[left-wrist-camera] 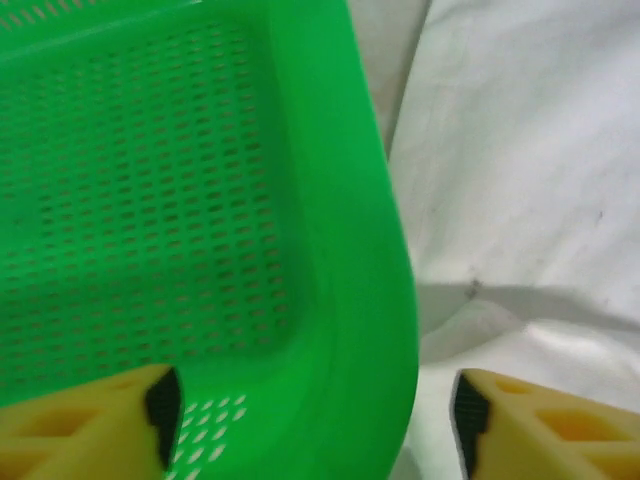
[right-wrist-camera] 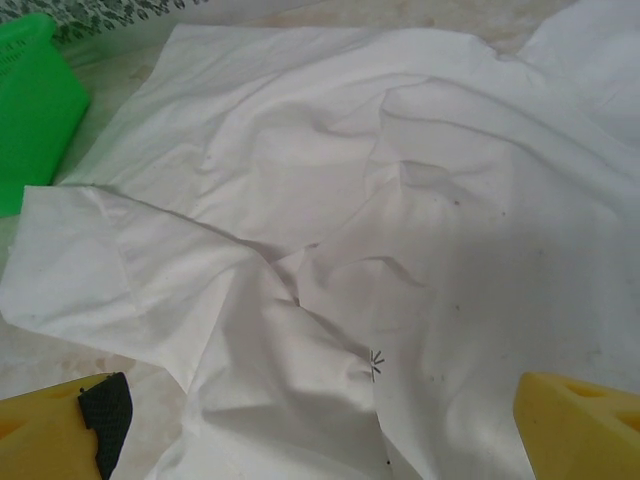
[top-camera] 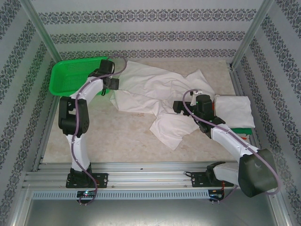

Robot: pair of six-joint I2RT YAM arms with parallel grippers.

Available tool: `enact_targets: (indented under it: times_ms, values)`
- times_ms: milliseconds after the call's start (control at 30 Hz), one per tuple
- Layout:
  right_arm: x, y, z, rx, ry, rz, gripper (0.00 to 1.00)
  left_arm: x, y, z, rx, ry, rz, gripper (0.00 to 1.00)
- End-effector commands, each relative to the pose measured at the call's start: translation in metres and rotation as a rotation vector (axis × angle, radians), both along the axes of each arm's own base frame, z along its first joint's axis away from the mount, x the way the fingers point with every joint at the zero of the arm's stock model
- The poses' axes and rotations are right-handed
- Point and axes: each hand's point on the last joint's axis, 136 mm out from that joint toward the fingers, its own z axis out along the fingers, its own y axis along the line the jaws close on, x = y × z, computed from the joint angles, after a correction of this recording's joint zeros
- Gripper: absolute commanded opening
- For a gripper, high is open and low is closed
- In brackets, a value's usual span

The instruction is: Fold and stack the t-shirts

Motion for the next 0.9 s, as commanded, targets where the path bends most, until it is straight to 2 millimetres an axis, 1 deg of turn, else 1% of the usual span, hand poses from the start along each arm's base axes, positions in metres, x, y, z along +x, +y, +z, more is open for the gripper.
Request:
enact_targets:
  times_ms: [0, 67, 100, 167, 233, 300, 367, 500, 567, 633, 667, 800, 867]
  values:
    - [-0.004, 0.001, 0.002, -0.009, 0.029, -0.011, 0.98, -0.001, -0.01, 0.057, -0.085, -0.187, 0.094, 0.98]
    - [-0.007, 0.001, -0.001, -0.01, 0.036, -0.012, 0.98, -0.014, -0.019, 0.062, -0.113, -0.204, 0.162, 1.0]
    - [-0.009, 0.001, -0.002, -0.006, 0.04, -0.01, 0.98, -0.02, -0.031, 0.064, -0.117, -0.208, 0.164, 1.0]
    - [-0.011, 0.007, -0.004, 0.006, 0.042, 0.013, 0.98, -0.029, -0.054, 0.062, -0.112, -0.202, 0.159, 1.0]
    - [-0.01, 0.017, -0.008, -0.002, 0.046, 0.047, 0.98, -0.037, -0.075, 0.054, -0.151, -0.172, 0.158, 1.0]
    - [-0.007, 0.029, -0.012, -0.023, 0.051, 0.096, 0.93, -0.042, -0.083, 0.045, -0.211, -0.155, 0.199, 1.0]
    - [0.0, 0.048, -0.012, -0.046, 0.04, 0.157, 0.91, -0.047, -0.083, 0.037, -0.255, -0.154, 0.249, 1.0]
    - [0.018, 0.1, -0.016, -0.105, 0.024, 0.319, 0.85, -0.064, -0.066, 0.031, -0.296, -0.157, 0.329, 1.0]
    - [0.029, 0.126, -0.023, -0.152, 0.025, 0.378, 0.8, -0.077, -0.053, 0.029, -0.309, -0.153, 0.359, 0.99]
    - [0.039, 0.147, -0.034, -0.213, 0.036, 0.401, 0.73, -0.088, -0.038, 0.028, -0.319, -0.162, 0.381, 0.98]
    - [0.044, 0.158, -0.041, -0.248, 0.041, 0.421, 0.71, -0.096, -0.029, 0.025, -0.323, -0.163, 0.402, 0.97]
    - [0.056, 0.197, -0.061, -0.369, 0.057, 0.49, 0.7, -0.128, 0.003, 0.02, -0.323, -0.163, 0.469, 0.96]
    - [0.064, 0.211, -0.07, -0.41, 0.078, 0.5, 0.67, -0.141, 0.016, 0.02, -0.317, -0.169, 0.493, 0.95]
